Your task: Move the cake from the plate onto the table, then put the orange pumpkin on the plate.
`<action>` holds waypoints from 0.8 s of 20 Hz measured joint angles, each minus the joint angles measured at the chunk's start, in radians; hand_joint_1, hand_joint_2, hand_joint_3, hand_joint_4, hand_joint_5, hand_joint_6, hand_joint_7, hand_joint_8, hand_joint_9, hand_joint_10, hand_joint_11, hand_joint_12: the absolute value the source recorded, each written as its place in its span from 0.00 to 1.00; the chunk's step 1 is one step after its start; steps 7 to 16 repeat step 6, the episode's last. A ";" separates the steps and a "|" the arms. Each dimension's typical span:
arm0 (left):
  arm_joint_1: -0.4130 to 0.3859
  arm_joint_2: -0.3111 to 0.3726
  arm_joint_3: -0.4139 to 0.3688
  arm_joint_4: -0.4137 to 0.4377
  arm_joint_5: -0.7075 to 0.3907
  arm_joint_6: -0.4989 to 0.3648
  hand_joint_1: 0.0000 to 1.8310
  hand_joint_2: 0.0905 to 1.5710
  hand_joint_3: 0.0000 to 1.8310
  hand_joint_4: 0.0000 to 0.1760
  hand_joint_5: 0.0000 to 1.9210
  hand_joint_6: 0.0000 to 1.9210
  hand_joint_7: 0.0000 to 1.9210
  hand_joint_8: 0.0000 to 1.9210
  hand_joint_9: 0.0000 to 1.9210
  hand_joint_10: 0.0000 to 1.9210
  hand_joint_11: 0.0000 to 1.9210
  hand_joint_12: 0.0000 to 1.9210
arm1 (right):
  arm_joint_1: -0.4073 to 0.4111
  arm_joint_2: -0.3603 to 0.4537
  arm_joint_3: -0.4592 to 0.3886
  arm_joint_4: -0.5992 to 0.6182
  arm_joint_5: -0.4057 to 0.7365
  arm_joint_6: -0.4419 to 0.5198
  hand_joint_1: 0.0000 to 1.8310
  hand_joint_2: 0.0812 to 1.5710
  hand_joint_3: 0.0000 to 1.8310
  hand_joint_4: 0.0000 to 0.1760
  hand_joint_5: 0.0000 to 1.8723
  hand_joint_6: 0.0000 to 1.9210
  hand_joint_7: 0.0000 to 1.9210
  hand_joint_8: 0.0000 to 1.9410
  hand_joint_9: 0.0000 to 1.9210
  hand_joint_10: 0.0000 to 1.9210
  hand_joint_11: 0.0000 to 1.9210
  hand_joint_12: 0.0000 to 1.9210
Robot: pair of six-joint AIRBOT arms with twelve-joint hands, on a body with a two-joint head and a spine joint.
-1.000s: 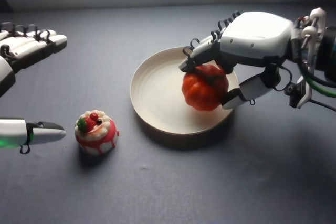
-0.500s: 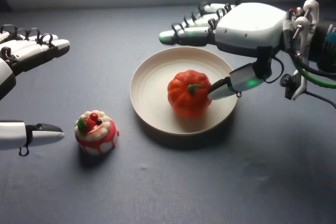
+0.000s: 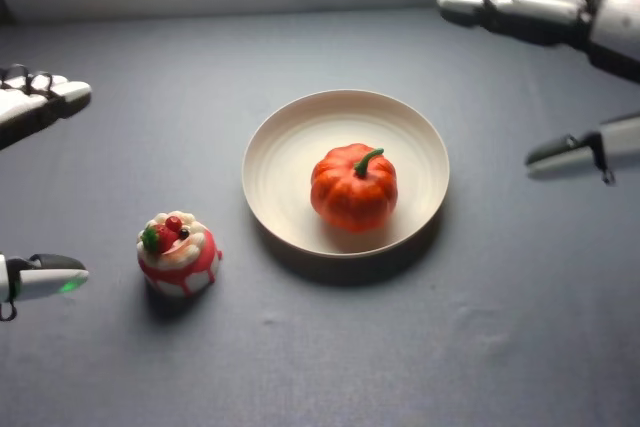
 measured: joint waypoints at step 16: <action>0.014 0.001 -0.002 -0.009 -0.119 -0.031 0.52 0.53 0.01 0.00 0.02 0.00 0.07 0.00 0.08 0.00 0.00 0.33 | -0.264 0.064 -0.097 0.270 0.342 -0.006 0.57 0.62 0.00 0.28 0.10 0.00 0.11 0.00 0.12 0.00 0.01 0.18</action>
